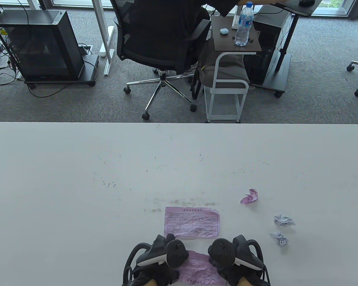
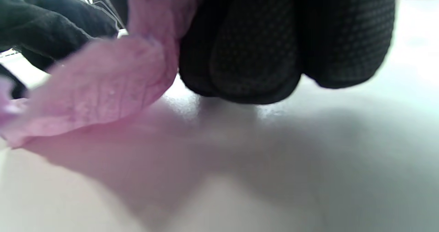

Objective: Flatten crumpled invoices and stack

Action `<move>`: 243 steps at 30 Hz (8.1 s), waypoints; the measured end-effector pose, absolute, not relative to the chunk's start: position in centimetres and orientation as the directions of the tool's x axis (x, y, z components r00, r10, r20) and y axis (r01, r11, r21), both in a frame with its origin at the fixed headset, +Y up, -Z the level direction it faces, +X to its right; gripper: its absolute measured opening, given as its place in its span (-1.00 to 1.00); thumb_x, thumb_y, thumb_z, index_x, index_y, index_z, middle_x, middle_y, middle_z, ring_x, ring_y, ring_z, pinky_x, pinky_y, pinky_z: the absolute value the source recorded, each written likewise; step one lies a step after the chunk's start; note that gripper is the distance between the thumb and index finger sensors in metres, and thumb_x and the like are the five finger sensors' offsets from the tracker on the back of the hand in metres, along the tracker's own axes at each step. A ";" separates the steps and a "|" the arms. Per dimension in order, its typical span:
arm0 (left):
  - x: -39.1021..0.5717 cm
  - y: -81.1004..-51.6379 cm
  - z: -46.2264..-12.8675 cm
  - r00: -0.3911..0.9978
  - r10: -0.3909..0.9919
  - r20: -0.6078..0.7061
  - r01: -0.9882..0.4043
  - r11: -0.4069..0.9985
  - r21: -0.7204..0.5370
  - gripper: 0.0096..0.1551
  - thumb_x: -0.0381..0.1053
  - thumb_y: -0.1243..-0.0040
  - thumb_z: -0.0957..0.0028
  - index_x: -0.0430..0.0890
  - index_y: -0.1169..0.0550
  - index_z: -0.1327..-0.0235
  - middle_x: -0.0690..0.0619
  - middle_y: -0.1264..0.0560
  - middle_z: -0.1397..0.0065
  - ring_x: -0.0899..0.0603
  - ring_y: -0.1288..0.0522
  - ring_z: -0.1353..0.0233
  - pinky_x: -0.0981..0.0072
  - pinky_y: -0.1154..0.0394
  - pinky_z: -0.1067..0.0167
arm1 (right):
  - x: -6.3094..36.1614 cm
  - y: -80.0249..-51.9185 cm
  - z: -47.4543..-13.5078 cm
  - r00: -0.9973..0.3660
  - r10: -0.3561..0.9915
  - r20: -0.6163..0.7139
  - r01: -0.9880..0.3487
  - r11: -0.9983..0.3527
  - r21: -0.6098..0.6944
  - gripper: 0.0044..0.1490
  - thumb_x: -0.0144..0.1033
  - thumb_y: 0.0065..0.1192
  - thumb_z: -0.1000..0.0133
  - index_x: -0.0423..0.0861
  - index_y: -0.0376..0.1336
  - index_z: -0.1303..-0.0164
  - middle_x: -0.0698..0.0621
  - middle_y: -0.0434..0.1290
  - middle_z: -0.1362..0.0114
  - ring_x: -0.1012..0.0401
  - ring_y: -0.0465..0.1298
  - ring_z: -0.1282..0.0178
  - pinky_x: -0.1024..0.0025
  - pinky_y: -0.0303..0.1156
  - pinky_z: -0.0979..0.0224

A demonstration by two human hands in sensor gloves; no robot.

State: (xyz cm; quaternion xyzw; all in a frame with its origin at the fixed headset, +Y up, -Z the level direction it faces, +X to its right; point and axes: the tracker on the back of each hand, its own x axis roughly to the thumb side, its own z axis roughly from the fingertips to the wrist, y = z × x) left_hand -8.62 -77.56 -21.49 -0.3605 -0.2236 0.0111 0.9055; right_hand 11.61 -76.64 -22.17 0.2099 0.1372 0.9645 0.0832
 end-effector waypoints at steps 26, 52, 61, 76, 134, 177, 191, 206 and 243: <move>-10.2 -78.8 -22.1 0.936 0.275 0.220 0.007 0.610 -0.792 -0.04 0.07 -0.28 -0.15 0.26 0.11 -0.53 -0.24 0.53 -0.47 -0.53 0.54 -0.46 -0.47 0.21 -0.29 | 12.1 -73.6 -21.5 -0.850 0.262 0.457 -0.197 -0.963 0.185 -0.31 -0.09 0.29 -0.14 -0.13 0.19 -0.41 -0.31 0.29 -0.47 -0.14 0.46 -0.27 -0.05 0.54 -0.17; -10.1 -78.5 -21.9 0.934 0.278 0.223 0.013 0.598 -0.801 0.01 0.08 -0.31 -0.13 0.25 0.13 -0.52 -0.24 0.55 -0.46 -0.54 0.55 -0.44 -0.47 0.22 -0.29 | 7.3 -76.6 -20.0 -0.819 0.276 0.503 0.129 -0.766 0.630 -0.58 0.09 0.15 -0.22 0.02 0.45 0.00 0.00 0.46 -0.25 -0.03 0.44 -0.21 -0.12 0.40 -0.26; -10.2 -78.6 -21.9 0.934 0.282 0.219 0.006 0.600 -0.800 0.01 0.09 -0.31 -0.13 0.26 0.13 -0.53 -0.23 0.55 -0.46 -0.53 0.56 -0.44 -0.47 0.23 -0.29 | 10.2 -77.2 -21.2 -0.913 0.203 0.353 0.100 -0.729 0.677 -0.58 0.13 0.15 -0.22 0.03 0.50 0.19 0.06 0.54 -0.06 0.03 0.51 -0.08 -0.09 0.47 -0.18; -10.2 -78.6 -22.0 0.931 0.295 0.215 0.001 0.587 -0.810 0.02 0.06 -0.33 -0.12 0.25 0.14 -0.52 -0.24 0.56 -0.45 -0.55 0.57 -0.42 -0.49 0.25 -0.27 | 12.2 -73.3 -21.2 -0.829 0.364 0.425 -0.229 -0.914 0.336 -0.50 0.06 0.15 -0.22 -0.09 0.43 -0.05 -0.16 0.41 -0.32 -0.10 0.49 -0.17 -0.11 0.52 -0.14; -10.2 -78.8 -22.1 0.928 0.308 0.210 -0.009 0.582 -0.813 0.03 0.05 -0.32 -0.14 0.24 0.15 -0.52 -0.24 0.56 -0.44 -0.54 0.59 -0.41 -0.49 0.26 -0.26 | 5.1 -76.5 -18.8 -0.727 0.337 0.599 0.162 -0.762 0.626 -0.46 -0.02 0.10 -0.28 -0.07 0.24 -0.37 -0.12 0.19 -0.54 -0.10 0.30 -0.36 -0.20 0.36 -0.30; -10.2 -78.8 -22.1 0.924 0.317 0.212 -0.015 0.585 -0.811 0.02 0.04 -0.32 -0.14 0.21 0.14 -0.54 -0.25 0.56 -0.45 -0.55 0.58 -0.41 -0.50 0.26 -0.25 | 6.4 -77.0 -19.8 -0.820 0.185 0.542 0.107 -0.881 0.462 -0.32 -0.01 0.11 -0.25 -0.10 0.10 -0.48 -0.25 0.08 -0.60 -0.11 0.24 -0.43 -0.11 0.46 -0.20; -10.2 -78.8 -22.1 0.925 0.317 0.210 -0.017 0.586 -0.810 0.02 0.04 -0.32 -0.14 0.22 0.14 -0.53 -0.25 0.56 -0.45 -0.55 0.58 -0.41 -0.49 0.26 -0.25 | 10.7 -76.3 -21.8 -0.962 0.089 0.259 0.049 -0.874 0.484 -0.50 -0.08 0.13 -0.27 -0.14 0.28 -0.27 -0.25 0.28 -0.47 -0.13 0.42 -0.27 -0.09 0.54 -0.11; -10.3 -78.9 -22.1 0.925 0.321 0.205 -0.024 0.586 -0.810 0.02 0.04 -0.32 -0.14 0.22 0.14 -0.54 -0.25 0.56 -0.45 -0.55 0.58 -0.41 -0.49 0.27 -0.25 | 5.6 -75.2 -18.6 -0.680 0.247 0.690 0.030 -0.932 0.362 -0.44 0.00 0.13 -0.23 -0.07 0.26 -0.33 -0.26 0.20 -0.55 -0.14 0.38 -0.37 -0.08 0.53 -0.16; -10.3 -78.9 -22.1 0.921 0.329 0.207 -0.027 0.584 -0.812 0.02 0.03 -0.32 -0.15 0.21 0.14 -0.54 -0.25 0.56 -0.44 -0.55 0.59 -0.40 -0.50 0.27 -0.24 | 12.9 -74.2 -21.9 -0.896 0.333 0.293 -0.167 -0.865 0.472 -0.46 0.06 0.13 -0.25 -0.09 0.35 -0.23 -0.21 0.42 -0.35 -0.10 0.51 -0.18 -0.04 0.61 -0.03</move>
